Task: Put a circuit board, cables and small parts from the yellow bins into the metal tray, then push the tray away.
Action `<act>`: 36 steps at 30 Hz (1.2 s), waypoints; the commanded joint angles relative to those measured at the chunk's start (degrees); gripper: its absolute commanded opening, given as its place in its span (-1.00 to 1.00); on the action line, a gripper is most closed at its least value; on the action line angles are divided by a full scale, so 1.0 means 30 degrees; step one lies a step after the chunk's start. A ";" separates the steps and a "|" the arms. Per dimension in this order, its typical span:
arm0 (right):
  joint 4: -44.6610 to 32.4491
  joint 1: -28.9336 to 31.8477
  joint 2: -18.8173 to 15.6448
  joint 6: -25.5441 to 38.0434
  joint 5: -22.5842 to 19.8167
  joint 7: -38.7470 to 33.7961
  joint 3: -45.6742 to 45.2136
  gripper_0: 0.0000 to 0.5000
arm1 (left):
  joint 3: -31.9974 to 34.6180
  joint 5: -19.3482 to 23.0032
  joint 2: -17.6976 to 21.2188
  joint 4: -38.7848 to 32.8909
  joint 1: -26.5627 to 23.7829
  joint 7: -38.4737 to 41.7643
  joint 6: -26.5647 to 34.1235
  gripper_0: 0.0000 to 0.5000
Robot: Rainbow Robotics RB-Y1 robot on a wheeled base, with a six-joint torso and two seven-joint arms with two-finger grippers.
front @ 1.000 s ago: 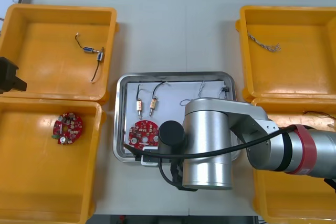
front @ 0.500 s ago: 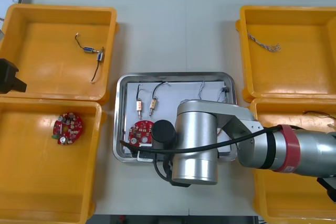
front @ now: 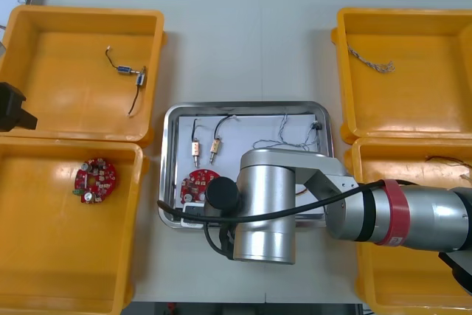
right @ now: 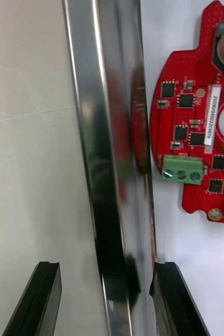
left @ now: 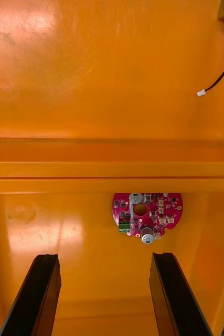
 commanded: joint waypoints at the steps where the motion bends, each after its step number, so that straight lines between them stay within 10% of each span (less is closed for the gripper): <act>1: -0.0224 -0.0586 -0.0163 -0.0315 0.0233 0.0920 0.0658 1.00 | 0.0585 0.0135 0.0963 -0.0517 0.0253 -0.1260 0.0126 1.00; 13: -0.0780 -0.1788 -0.1306 0.0125 -0.1701 0.1272 0.0658 1.00 | 0.0585 0.0135 0.0963 -0.0517 0.0253 -0.1260 0.0126 1.00; 36: -0.1161 -0.1553 -0.1247 0.0535 -0.1261 0.1301 0.0687 1.00 | 0.0585 0.0135 0.0963 -0.0517 0.0253 -0.1260 0.0126 1.00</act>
